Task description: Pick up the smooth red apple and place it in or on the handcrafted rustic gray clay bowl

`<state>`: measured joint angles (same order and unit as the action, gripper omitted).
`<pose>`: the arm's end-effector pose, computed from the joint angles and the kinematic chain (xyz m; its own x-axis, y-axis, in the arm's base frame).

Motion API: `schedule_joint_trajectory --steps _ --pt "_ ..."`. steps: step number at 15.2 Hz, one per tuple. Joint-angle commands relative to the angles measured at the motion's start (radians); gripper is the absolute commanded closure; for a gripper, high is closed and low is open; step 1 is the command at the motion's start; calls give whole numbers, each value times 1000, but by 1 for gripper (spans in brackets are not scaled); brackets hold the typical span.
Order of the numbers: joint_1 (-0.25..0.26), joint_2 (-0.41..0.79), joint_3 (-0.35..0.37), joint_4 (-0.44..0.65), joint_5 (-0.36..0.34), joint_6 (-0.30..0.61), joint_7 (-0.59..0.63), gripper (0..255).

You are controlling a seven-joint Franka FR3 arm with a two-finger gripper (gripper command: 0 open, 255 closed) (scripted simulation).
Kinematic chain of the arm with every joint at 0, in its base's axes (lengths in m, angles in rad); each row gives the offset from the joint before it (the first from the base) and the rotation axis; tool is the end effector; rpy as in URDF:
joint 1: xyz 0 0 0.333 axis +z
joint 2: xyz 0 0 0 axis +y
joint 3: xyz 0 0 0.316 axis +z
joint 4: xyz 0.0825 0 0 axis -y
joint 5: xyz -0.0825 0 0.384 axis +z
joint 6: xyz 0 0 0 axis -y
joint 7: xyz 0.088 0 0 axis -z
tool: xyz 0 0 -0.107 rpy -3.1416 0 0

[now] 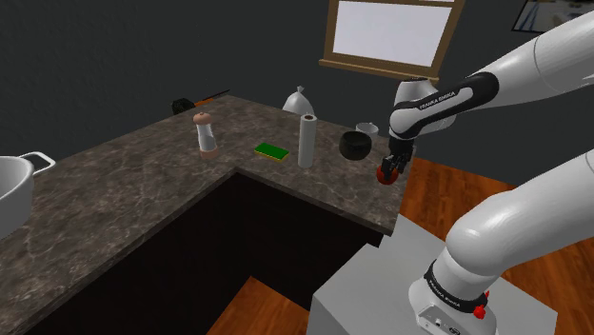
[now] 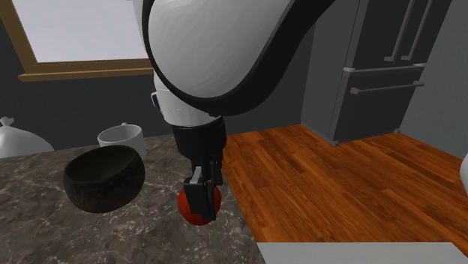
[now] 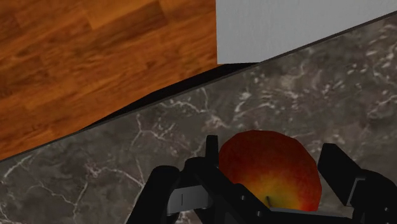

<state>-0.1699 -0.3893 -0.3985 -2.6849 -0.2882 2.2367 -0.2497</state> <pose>0.3218 -0.2048 0.3408 0.9908 -0.0996 -0.0916 -0.0960 -0.9945 0.0427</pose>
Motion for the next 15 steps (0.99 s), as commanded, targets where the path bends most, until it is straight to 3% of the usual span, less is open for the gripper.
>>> schedule_joint_trajectory --steps 1,15 --pt "-1 -11 3 6 0 -17 0 255" --pt "-1 -126 43 118 18 -243 -7 255"
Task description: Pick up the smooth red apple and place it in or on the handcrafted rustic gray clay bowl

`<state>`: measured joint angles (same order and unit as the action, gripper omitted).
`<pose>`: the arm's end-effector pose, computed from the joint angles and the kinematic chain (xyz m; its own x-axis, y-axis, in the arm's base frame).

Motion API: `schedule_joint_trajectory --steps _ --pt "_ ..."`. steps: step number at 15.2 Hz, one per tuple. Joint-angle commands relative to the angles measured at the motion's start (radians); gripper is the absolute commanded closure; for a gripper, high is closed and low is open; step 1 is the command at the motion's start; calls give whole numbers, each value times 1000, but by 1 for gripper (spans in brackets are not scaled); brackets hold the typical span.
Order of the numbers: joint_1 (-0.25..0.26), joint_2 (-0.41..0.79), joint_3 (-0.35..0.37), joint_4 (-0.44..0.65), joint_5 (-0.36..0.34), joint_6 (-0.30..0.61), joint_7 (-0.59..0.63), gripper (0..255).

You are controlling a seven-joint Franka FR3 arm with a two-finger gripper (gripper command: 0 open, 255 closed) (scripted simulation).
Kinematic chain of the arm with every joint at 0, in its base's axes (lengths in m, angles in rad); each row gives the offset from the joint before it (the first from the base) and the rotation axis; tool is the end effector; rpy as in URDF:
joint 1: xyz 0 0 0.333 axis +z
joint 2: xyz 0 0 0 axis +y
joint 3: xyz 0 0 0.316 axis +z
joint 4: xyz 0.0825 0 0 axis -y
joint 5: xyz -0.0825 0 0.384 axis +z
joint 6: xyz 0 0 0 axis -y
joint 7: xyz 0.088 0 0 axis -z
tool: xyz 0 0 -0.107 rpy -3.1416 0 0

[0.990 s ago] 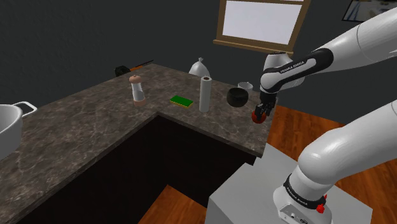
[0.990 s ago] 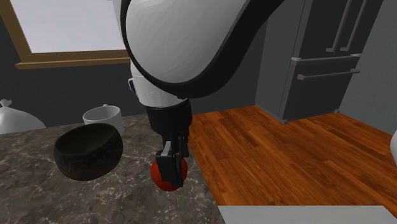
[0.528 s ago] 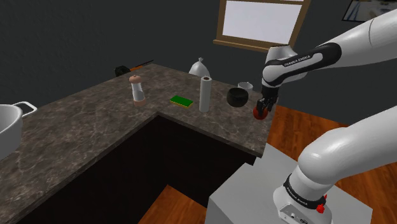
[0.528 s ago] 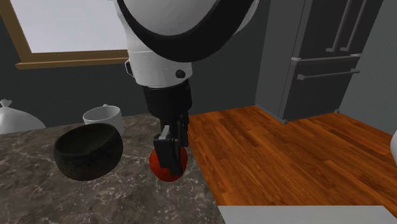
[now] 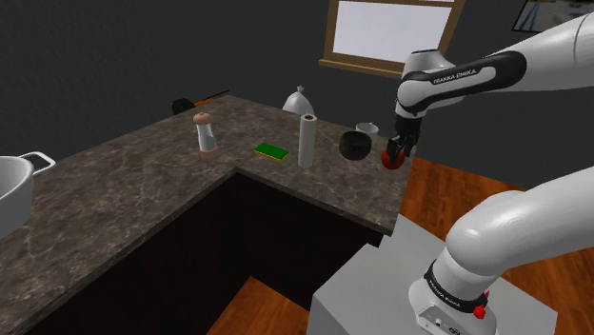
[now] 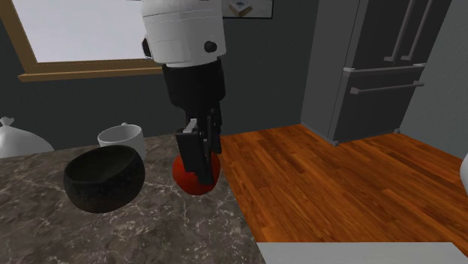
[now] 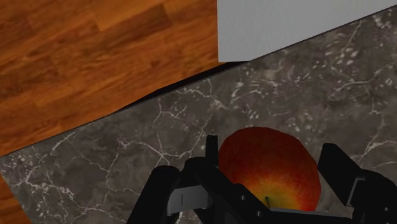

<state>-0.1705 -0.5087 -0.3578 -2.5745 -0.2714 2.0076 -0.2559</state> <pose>0.3221 -0.2046 0.4150 0.9908 -0.0997 -0.0919 -0.0961 -0.9945 0.0427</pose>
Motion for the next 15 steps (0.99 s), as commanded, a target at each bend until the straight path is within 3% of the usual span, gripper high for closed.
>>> schedule_joint_trajectory --steps 1,15 --pt "0 -12 5 17 3 -29 -2 255" --pt "6 -60 38 171 26 -231 -15 255"
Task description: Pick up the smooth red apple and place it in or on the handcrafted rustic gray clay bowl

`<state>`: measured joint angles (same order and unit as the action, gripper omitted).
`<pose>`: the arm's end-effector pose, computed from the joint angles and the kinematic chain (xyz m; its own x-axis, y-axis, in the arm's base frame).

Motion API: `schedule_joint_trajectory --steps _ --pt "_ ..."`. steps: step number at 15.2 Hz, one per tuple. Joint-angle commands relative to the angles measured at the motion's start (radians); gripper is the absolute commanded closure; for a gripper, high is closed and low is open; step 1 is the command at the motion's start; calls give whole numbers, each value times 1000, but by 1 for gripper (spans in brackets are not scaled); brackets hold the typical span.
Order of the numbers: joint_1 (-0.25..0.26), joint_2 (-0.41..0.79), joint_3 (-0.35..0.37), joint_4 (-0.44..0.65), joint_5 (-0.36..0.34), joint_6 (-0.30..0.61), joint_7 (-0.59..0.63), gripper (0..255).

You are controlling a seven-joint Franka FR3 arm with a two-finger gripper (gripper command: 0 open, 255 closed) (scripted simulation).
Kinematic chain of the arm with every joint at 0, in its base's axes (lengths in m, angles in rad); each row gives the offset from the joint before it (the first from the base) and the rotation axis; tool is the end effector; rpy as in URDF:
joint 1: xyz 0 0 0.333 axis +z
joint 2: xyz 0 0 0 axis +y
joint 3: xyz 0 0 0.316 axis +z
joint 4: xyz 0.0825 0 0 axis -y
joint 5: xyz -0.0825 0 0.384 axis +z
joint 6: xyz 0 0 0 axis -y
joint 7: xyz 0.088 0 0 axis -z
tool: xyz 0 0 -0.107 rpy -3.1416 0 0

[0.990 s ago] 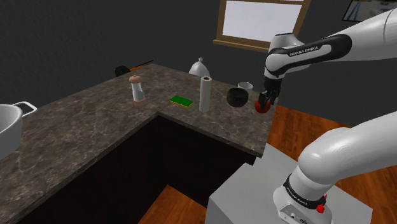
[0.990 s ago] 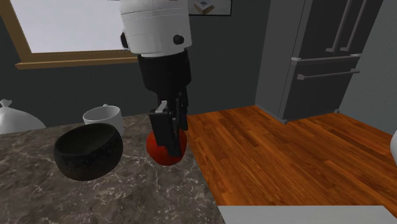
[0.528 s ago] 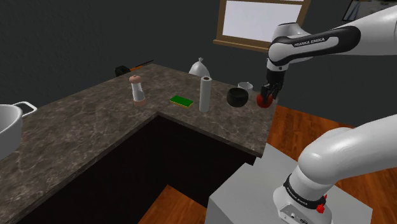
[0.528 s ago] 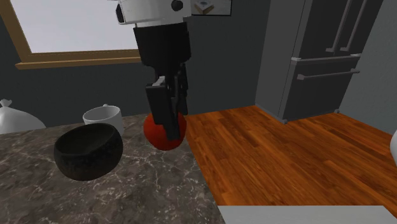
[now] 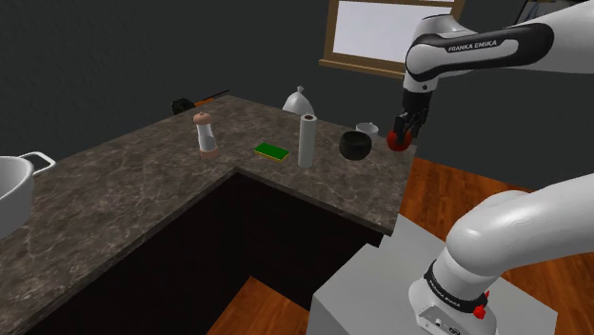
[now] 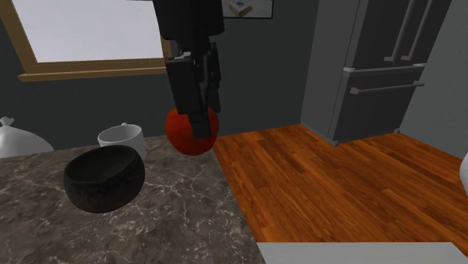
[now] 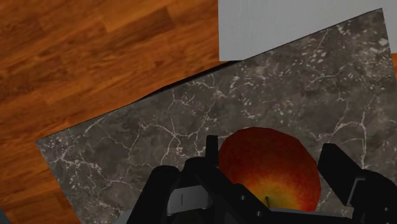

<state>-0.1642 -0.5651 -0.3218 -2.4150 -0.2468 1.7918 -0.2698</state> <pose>0.3222 -0.2049 0.4933 0.9907 -0.0998 -0.0922 -0.0962 -0.9945 0.0426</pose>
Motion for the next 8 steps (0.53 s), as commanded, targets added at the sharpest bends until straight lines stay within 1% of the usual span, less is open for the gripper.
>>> schedule_joint_trajectory --steps 1,3,8 --pt "1 -5 5 24 3 -29 -2 255" --pt "2 -7 8 42 5 -49 -4 255" --pt "42 202 -11 222 56 -22 -17 255"
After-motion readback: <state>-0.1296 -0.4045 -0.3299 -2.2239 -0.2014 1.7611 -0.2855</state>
